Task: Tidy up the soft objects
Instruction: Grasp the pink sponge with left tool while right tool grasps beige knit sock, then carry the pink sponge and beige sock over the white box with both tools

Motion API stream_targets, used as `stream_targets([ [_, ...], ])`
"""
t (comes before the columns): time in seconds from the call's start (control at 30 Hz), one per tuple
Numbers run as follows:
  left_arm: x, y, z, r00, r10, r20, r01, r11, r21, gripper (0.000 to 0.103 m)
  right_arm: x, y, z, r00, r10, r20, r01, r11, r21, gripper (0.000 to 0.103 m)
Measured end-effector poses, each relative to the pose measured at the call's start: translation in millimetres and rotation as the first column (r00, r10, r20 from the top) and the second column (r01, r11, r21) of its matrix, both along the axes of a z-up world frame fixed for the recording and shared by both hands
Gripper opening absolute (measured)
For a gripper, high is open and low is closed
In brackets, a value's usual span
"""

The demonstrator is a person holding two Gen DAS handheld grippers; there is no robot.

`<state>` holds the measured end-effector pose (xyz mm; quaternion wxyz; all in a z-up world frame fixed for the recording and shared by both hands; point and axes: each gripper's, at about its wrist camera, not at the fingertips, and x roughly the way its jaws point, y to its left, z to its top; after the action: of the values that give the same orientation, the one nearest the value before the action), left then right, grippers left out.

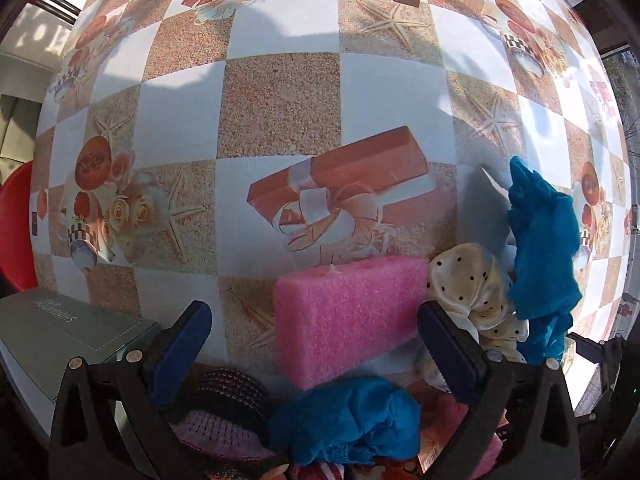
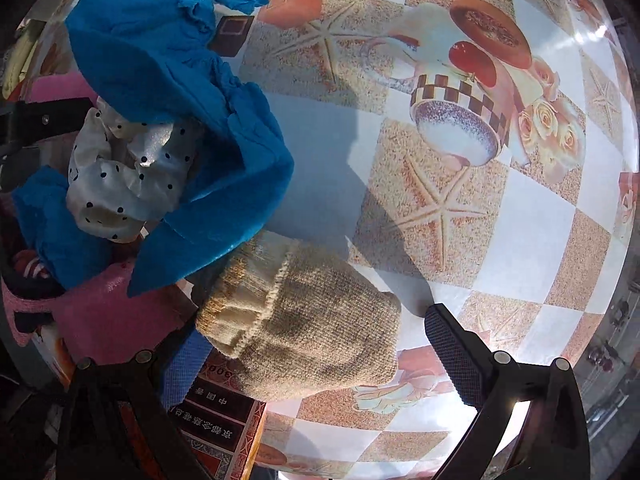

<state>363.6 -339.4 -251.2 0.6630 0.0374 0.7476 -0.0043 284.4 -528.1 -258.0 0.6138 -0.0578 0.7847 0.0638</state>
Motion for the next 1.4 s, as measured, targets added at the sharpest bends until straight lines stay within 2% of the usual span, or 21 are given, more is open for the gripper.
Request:
stream_targets([
  [0.2, 2.3, -1.1, 1.8, 1.0, -0.002, 0.006, 0.002, 1.0, -0.012, 0.101, -7.6, 9.9, 0.5, 1.0, 0.0, 0.024, 0.0, 1.0, -0.016, 0.103],
  [0.27, 6.3, 0.2, 2.3, 1.0, -0.02, 0.014, 0.02, 1.0, -0.024, 0.096, -8.7, 17.6, 3.3, 0.999, -0.004, 0.036, 0.005, 1.0, -0.016, 0.094],
  [0.37, 12.3, -2.7, 6.6, 0.999, -0.032, -0.003, 0.031, 0.994, -0.107, 0.073, -7.5, 17.9, 21.2, 0.998, -0.012, 0.068, 0.012, 1.0, -0.001, 0.06],
  [0.4, 12.5, -5.1, 7.4, 0.999, -0.031, -0.009, 0.03, 0.991, -0.131, 0.059, -7.3, 17.1, 25.0, 0.997, -0.023, 0.073, 0.021, 1.0, 0.018, 0.041],
  [0.43, 12.6, -10.1, 7.7, 0.999, -0.036, -0.013, 0.034, 0.991, -0.131, 0.031, -6.0, 14.7, 27.3, 0.997, -0.044, 0.066, 0.04, 0.998, 0.05, 0.035],
  [0.47, 12.7, -14.0, 5.6, 0.998, -0.055, -0.027, 0.052, 0.994, -0.101, 0.023, -5.9, 13.0, 27.3, 0.996, -0.063, 0.057, 0.059, 0.996, 0.064, 0.035],
  [0.57, 11.9, -13.5, 12.5, 0.999, -0.047, 0.005, 0.047, 0.995, -0.09, 0.022, -4.2, 5.3, 31.8, 0.993, -0.097, 0.062, 0.091, 0.991, 0.097, 0.031],
  [0.63, 7.7, -6.2, 31.3, 0.998, -0.029, 0.048, 0.033, 0.995, -0.097, 0.022, -3.6, 2.4, 39.2, 0.991, -0.112, 0.076, 0.102, 0.988, 0.115, 0.031],
  [0.73, 4.1, -1.0, 63.7, 0.992, -0.054, 0.117, 0.063, 0.995, -0.078, 0.022, -2.2, -6.3, 55.3, 0.986, -0.132, 0.105, 0.116, 0.983, 0.142, 0.031],
  [0.9, -14.5, -9.3, 129.3, 0.961, -0.114, 0.25, 0.139, 0.987, -0.083, 0.022, -0.1, -14.8, 90.2, 0.974, -0.175, 0.143, 0.147, 0.971, 0.186, 0.031],
  [1.03, -46.0, -9.8, 158.9, 0.939, -0.141, 0.313, 0.181, 0.978, -0.103, 0.022, -0.6, -17.0, 118.4, 0.962, -0.205, 0.181, 0.161, 0.96, 0.229, 0.031],
  [1.07, -54.4, -8.0, 166.1, 0.935, -0.145, 0.324, 0.189, 0.976, -0.108, 0.022, -0.8, -32.5, 121.5, 0.96, -0.206, 0.192, 0.158, 0.958, 0.239, 0.031],
  [1.2, -91.1, 5.1, 192.4, 0.921, -0.14, 0.364, 0.195, 0.973, -0.12, 0.022, -5.5, -20.6, 151.2, 0.95, -0.207, 0.234, 0.14, 0.952, 0.273, 0.031],
  [1.27, -107.1, 20.8, 199.7, 0.915, -0.127, 0.383, 0.188, 0.974, -0.125, 0.022, -5.4, -0.9, 156.1, 0.945, -0.207, 0.254, 0.129, 0.947, 0.293, 0.031],
  [1.4, -134.2, 48.5, 215.6, 0.906, -0.092, 0.413, 0.154, 0.981, -0.121, 0.022, -13.5, 28.7, 185.4, 0.94, -0.179, 0.29, 0.081, 0.944, 0.32, 0.031],
])
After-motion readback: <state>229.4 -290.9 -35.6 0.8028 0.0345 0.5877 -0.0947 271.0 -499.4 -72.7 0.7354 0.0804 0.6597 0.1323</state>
